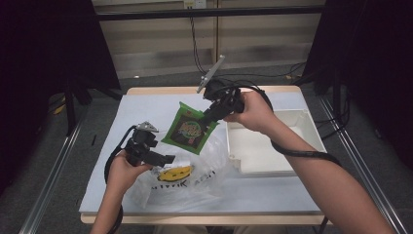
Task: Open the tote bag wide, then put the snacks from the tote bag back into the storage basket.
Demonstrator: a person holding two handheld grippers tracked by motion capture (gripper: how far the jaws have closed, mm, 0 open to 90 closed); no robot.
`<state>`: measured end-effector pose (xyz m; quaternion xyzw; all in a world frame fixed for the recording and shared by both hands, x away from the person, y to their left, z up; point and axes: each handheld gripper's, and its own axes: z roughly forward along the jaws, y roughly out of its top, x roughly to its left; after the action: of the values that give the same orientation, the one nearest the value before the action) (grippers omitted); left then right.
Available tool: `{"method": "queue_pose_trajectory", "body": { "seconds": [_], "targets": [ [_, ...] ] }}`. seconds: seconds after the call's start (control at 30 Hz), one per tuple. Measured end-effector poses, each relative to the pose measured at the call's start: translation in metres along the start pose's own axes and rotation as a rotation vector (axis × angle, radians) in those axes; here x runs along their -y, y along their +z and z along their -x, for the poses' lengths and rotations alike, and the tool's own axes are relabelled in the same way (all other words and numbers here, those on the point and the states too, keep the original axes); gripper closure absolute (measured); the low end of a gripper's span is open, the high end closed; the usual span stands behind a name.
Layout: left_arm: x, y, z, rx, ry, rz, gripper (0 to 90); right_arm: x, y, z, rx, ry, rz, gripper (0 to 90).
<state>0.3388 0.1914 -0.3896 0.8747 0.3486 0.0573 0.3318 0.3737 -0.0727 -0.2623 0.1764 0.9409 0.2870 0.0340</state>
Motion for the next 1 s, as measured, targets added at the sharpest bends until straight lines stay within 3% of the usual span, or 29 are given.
{"method": "queue_pose_trajectory", "body": {
  "seconds": [0.43, 0.77, 1.0],
  "targets": [
    [0.0, -0.001, 0.001, 0.011, 0.014, -0.015, 8.7, 0.006, -0.056, 0.013, 0.054, 0.007, 0.022, 77.8],
    [-0.001, 0.0, 0.004, 0.008, 0.024, -0.019, 8.4, 0.035, -0.076, 0.037, 0.134, 0.037, -0.028, 77.7],
    [0.0, -0.001, 0.005, 0.0, 0.029, -0.017, 8.4, 0.059, -0.087, 0.058, 0.18, 0.029, -0.079, 77.6]
  ]
}}
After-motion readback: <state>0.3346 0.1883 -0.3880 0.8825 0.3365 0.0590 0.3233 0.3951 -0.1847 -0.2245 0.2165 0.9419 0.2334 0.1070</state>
